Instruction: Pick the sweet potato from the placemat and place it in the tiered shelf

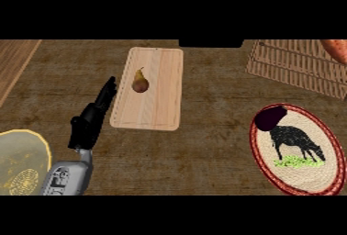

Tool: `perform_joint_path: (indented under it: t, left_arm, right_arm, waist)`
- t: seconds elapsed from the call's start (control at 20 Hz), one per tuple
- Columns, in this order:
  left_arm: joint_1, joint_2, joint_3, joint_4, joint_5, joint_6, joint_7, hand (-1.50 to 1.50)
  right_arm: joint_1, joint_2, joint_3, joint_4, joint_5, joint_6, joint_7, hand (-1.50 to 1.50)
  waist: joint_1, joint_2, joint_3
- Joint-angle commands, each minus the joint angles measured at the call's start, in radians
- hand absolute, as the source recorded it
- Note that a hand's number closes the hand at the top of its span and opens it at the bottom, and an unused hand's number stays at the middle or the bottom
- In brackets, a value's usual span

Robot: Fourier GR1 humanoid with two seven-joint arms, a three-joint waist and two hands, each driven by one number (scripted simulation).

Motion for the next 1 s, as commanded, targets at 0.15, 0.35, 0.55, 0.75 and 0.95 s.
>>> perform_joint_path:
  t: [0.15, 0.35, 0.55, 0.75, 0.95]
  left_arm:
    - [0.026, 0.011, 0.019, 0.013, 0.012, -0.008, -0.045, 0.00]
    - [0.038, -0.033, -0.042, -0.078, -0.010, 0.009, 0.060, 0.00]
    - [0.032, 0.041, 0.048, 0.040, 0.052, -0.058, -0.061, 0.00]
    - [0.033, -0.014, 0.001, 0.032, -0.002, 0.005, -0.038, 0.00]
    - [0.028, -0.011, -0.006, -0.001, -0.004, 0.001, -0.001, 0.00]
  right_arm:
    - [0.037, 0.032, -0.038, -0.048, -0.089, -0.049, -0.025, -1.50]
    - [0.029, 0.063, -0.051, -0.133, -0.169, -0.008, -0.059, -1.50]
    - [0.034, 0.041, -0.058, -0.203, -0.256, 0.100, -0.109, -1.50]
    - [0.019, 0.011, -0.081, -0.230, -0.311, 0.087, -0.136, -1.50]
    - [-0.039, -0.027, -0.142, -0.270, -0.380, 0.046, -0.133, -1.50]
  waist:
    - [-0.008, -0.004, 0.001]
    - [-0.012, -0.010, 0.001]
    - [-0.023, -0.010, 0.000]
    - [-0.016, -0.006, 0.000]
    - [-0.011, -0.005, 0.001]
